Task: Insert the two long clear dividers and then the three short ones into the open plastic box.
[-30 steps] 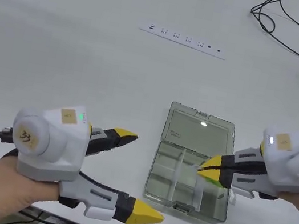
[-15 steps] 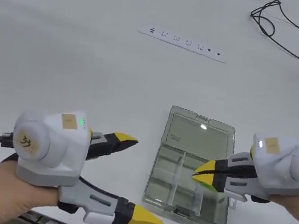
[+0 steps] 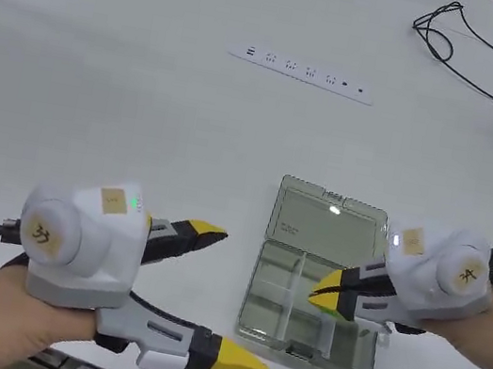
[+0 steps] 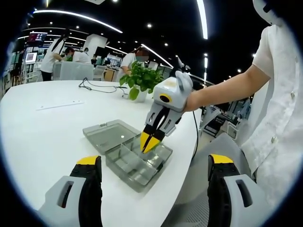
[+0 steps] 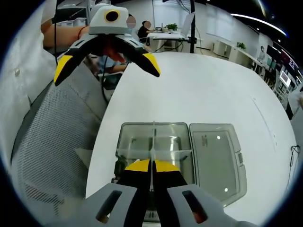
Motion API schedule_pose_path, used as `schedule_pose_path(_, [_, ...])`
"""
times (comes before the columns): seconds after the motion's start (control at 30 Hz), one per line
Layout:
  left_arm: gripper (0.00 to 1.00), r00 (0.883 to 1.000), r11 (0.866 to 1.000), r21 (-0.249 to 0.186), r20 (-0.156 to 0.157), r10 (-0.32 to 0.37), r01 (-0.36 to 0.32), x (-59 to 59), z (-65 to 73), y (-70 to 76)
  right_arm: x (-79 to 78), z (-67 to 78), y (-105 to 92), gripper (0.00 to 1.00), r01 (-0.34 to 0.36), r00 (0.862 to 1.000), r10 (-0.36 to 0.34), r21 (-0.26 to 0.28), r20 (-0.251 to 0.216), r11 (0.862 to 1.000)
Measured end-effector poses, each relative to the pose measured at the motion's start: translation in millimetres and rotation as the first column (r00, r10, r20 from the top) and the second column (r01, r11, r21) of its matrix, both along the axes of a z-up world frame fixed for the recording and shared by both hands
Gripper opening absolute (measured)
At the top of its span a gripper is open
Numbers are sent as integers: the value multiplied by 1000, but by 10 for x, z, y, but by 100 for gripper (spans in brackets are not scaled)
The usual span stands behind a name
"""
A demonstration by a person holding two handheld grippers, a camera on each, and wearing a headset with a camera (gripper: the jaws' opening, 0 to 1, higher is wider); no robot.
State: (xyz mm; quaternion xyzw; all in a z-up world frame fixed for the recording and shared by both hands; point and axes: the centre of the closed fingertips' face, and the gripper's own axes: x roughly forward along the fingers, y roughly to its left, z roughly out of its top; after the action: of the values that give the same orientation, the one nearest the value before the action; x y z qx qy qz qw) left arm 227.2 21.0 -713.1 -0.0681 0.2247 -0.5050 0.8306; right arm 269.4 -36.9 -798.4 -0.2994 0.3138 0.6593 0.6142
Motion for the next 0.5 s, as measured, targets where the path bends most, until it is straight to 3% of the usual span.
schedule_pose_path(0.27, [95,1000,1000,0,-2,0,0,2,-11,0,-14,-115,-6,2,-34,999,36,-93,30,995])
schedule_pose_path(0.5, [95,1000,1000,4,-1,-3,3,-3,-20,-1,-17,-159,-16,2,-46,998,52,-133,42,990])
